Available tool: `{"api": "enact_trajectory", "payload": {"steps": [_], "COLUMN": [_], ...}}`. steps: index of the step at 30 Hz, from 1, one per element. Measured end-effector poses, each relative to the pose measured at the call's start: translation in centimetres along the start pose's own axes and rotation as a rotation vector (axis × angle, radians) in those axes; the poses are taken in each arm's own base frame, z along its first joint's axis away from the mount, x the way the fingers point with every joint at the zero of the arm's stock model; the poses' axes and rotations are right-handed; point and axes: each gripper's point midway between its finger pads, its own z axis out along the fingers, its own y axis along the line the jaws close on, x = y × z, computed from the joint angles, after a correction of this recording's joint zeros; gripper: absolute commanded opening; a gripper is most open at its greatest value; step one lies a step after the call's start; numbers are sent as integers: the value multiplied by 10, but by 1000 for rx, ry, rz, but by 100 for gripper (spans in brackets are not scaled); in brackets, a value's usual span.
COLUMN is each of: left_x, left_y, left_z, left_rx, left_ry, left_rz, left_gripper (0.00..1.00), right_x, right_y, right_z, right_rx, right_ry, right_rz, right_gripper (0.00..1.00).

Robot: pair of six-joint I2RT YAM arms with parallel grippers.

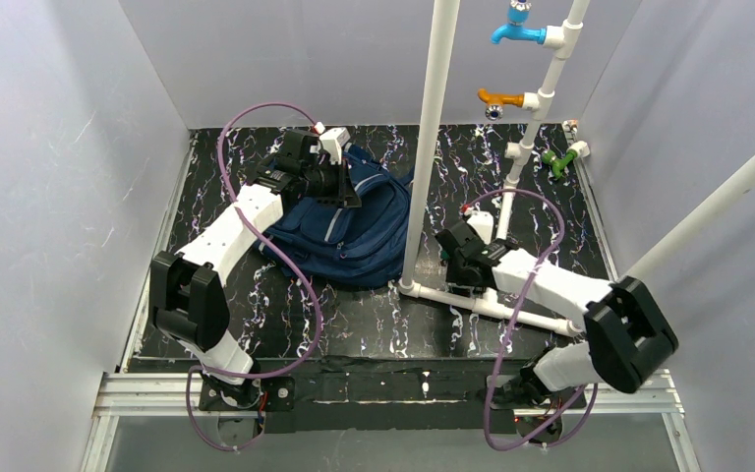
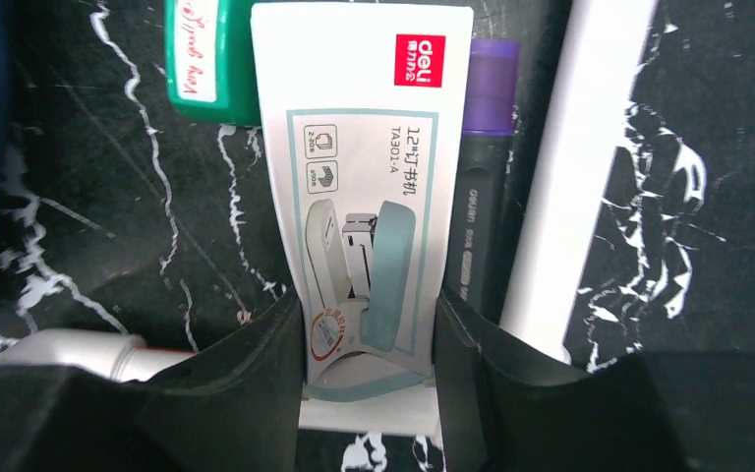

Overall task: Pack the student bag
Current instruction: Pick up the stationery from the center of the board, then place the stationery in the student bag.

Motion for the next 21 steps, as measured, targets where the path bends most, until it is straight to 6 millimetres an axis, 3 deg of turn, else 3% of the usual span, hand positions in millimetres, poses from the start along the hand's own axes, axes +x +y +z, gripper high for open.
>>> {"api": "enact_trajectory", "payload": {"steps": [7,14,17,21], "left_x": [-1,1,1,2], "left_y": [1,1,0,0], "left_z": [-5,-7,-7,-9], "left_rx": [-14,-16,-15,-16], "left_ry": [-8,2,2,10], "left_rz": [20,24,25,24], "left_gripper": [0,0,0,0], "right_x": [-24,-47,-65,-98], "right_y": [-7,-12,6,61], "right_z": [-47,-73,-79,-81], "right_rx": [-99,-188,-308,-531], "right_ry": [-83,-134,-146,-128], "right_rz": [-6,-111,-177,-266], "right_gripper": [14,12,11,10]}}
